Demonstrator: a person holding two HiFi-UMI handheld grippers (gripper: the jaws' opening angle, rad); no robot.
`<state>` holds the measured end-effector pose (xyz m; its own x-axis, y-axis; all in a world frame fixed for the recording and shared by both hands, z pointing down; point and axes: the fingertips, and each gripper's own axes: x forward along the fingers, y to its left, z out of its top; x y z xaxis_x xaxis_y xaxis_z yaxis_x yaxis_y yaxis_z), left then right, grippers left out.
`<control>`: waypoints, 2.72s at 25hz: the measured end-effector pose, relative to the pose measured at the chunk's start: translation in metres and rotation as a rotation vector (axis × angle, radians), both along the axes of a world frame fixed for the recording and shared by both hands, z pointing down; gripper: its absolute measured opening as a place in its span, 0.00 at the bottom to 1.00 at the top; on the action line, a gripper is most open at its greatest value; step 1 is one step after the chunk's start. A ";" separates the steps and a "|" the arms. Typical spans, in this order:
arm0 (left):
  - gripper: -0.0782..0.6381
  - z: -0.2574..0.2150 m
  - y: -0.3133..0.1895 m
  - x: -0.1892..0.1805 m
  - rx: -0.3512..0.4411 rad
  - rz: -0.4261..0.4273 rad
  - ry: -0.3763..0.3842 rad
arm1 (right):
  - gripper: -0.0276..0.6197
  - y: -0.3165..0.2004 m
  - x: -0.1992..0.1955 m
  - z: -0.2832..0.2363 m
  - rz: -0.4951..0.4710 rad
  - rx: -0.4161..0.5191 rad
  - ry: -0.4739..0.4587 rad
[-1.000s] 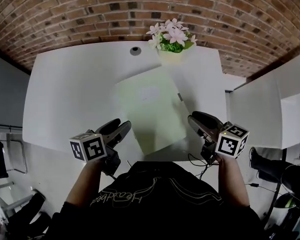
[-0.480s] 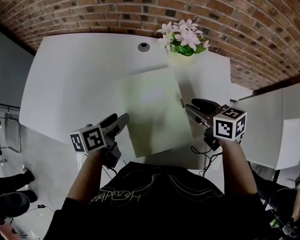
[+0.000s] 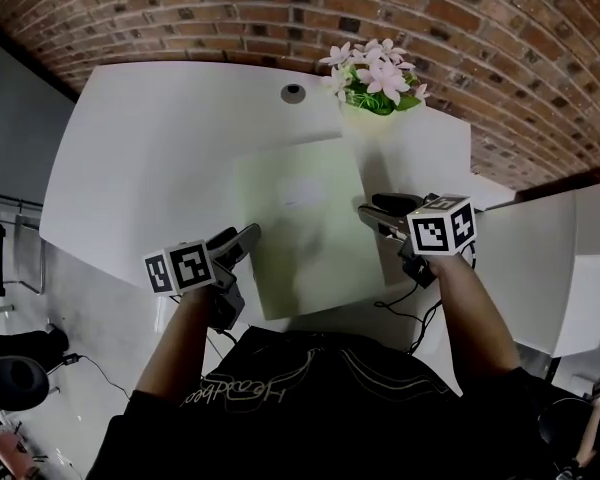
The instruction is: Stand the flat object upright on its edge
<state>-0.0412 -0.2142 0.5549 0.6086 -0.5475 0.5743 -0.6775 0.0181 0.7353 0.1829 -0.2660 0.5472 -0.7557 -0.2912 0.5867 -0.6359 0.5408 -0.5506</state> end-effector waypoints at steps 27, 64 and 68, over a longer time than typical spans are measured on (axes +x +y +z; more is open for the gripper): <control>0.45 0.029 -0.012 0.006 -0.083 0.017 -0.063 | 0.32 -0.006 -0.008 0.027 -0.015 -0.139 -0.020; 0.42 -0.026 -0.012 0.005 -0.034 0.210 -0.168 | 0.28 0.037 -0.004 -0.019 0.179 -0.033 0.085; 0.43 -0.043 -0.011 0.001 0.015 0.241 -0.193 | 0.28 0.042 -0.008 -0.035 0.199 0.018 0.095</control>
<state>-0.0405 -0.2247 0.5115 0.6023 -0.4102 0.6848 -0.7882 -0.1699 0.5915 0.1748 -0.2240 0.5121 -0.6239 -0.4403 0.6457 -0.7795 0.4090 -0.4744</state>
